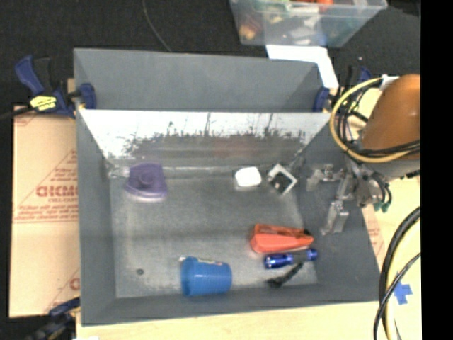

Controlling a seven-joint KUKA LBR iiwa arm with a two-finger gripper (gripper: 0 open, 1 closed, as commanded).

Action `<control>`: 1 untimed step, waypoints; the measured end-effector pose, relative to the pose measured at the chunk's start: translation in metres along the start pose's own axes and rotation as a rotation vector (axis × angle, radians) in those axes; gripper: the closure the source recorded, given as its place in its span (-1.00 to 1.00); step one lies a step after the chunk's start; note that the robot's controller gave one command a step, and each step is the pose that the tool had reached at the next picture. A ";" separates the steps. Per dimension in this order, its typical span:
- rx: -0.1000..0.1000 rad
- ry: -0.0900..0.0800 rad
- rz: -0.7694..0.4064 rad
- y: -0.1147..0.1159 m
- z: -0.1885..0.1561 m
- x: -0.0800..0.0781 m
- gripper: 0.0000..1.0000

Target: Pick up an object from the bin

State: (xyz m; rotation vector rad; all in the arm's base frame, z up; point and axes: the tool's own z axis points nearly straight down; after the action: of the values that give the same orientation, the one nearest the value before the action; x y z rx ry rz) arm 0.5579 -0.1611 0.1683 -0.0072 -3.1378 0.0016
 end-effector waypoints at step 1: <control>0.002 -0.008 -0.005 0.001 -0.005 -0.002 -1.00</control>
Offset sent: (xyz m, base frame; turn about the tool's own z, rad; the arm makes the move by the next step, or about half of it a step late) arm -0.0180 0.0269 -0.0983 -0.0891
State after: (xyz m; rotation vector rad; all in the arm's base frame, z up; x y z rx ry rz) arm 0.5599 -0.1605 0.1729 0.0005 -3.1457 0.0046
